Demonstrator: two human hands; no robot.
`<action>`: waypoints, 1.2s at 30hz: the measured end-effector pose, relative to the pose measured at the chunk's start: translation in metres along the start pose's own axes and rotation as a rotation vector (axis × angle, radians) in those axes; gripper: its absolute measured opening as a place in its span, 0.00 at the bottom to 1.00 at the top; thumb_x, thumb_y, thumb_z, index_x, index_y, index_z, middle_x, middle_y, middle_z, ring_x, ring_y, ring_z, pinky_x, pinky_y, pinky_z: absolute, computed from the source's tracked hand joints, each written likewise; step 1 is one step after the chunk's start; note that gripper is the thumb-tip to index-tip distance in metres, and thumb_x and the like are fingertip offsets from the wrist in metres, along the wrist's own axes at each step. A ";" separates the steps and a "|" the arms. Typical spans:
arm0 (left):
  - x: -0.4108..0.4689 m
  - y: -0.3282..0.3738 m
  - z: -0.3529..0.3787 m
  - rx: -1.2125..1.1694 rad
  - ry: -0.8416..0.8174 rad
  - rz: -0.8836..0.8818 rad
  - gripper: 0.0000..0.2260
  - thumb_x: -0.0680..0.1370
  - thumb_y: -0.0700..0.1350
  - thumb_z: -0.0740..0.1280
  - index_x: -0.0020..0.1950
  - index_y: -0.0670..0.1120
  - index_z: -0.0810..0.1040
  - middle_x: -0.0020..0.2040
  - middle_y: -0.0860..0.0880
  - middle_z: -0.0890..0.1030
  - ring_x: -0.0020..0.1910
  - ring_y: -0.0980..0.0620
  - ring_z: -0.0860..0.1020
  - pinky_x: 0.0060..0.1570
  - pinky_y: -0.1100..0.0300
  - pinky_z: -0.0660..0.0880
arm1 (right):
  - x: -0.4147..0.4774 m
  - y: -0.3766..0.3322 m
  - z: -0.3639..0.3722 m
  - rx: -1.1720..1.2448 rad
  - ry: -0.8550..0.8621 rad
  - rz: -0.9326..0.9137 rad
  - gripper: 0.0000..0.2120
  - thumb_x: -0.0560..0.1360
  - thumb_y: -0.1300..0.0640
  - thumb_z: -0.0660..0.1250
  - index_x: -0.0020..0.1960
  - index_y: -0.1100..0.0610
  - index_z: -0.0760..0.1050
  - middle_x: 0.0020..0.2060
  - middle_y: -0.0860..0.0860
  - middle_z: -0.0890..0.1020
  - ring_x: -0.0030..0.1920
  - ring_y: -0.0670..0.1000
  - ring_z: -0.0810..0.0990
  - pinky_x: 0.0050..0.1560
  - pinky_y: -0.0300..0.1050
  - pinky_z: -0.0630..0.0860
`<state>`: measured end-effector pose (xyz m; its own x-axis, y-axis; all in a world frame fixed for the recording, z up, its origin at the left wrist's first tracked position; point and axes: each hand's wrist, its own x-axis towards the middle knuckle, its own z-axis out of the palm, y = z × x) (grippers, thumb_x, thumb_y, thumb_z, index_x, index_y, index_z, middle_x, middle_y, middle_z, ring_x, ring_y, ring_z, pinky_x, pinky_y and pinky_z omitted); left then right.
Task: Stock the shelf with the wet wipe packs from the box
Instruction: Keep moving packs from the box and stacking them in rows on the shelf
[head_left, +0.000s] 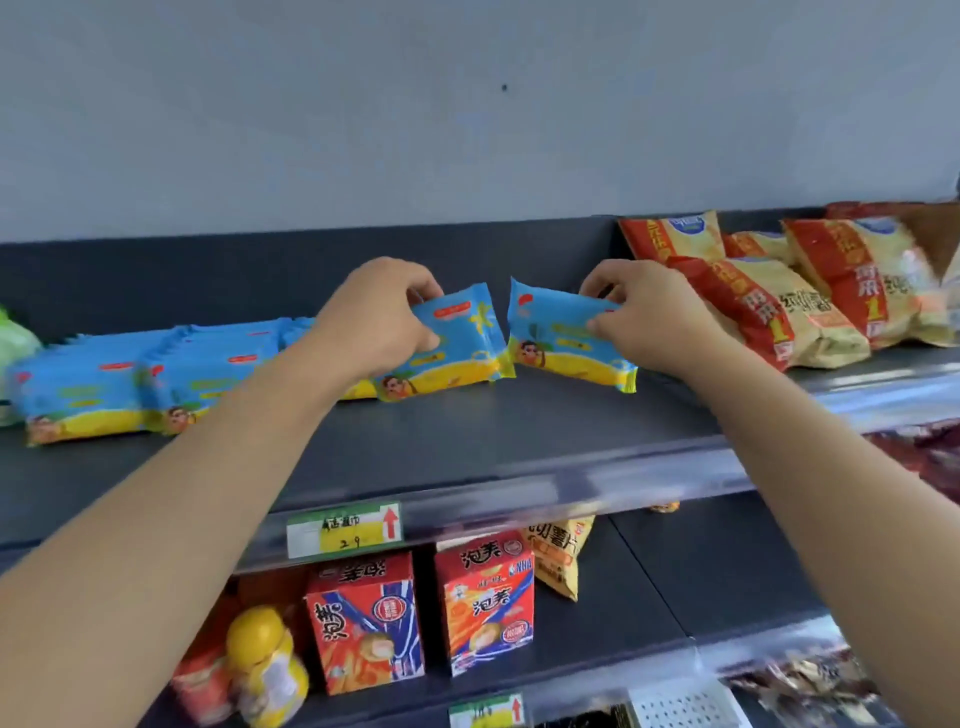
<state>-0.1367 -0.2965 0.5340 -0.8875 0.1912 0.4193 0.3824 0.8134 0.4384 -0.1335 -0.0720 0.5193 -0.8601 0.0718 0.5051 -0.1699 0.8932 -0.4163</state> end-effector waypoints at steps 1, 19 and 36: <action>0.005 -0.014 -0.008 0.039 0.017 -0.024 0.13 0.70 0.36 0.72 0.53 0.45 0.80 0.48 0.48 0.78 0.46 0.50 0.75 0.44 0.59 0.70 | 0.010 -0.009 0.011 -0.006 -0.019 -0.025 0.12 0.70 0.65 0.64 0.48 0.50 0.76 0.43 0.48 0.77 0.48 0.56 0.78 0.53 0.53 0.76; 0.081 -0.151 0.037 0.363 -0.097 -0.080 0.10 0.74 0.35 0.68 0.52 0.45 0.72 0.49 0.49 0.70 0.48 0.51 0.67 0.44 0.59 0.67 | 0.106 -0.029 0.167 -0.124 -0.227 -0.014 0.17 0.74 0.56 0.67 0.62 0.48 0.71 0.61 0.55 0.69 0.63 0.58 0.65 0.61 0.51 0.67; 0.069 -0.147 0.045 0.391 -0.041 0.026 0.24 0.73 0.32 0.65 0.67 0.45 0.66 0.62 0.47 0.67 0.62 0.49 0.64 0.56 0.57 0.70 | 0.087 -0.035 0.164 -0.169 -0.057 -0.122 0.22 0.75 0.59 0.63 0.68 0.52 0.66 0.66 0.53 0.68 0.66 0.56 0.62 0.63 0.49 0.63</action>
<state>-0.2656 -0.3779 0.4624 -0.8912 0.2303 0.3907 0.2854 0.9543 0.0883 -0.2812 -0.1696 0.4535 -0.8649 -0.0623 0.4980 -0.1951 0.9559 -0.2193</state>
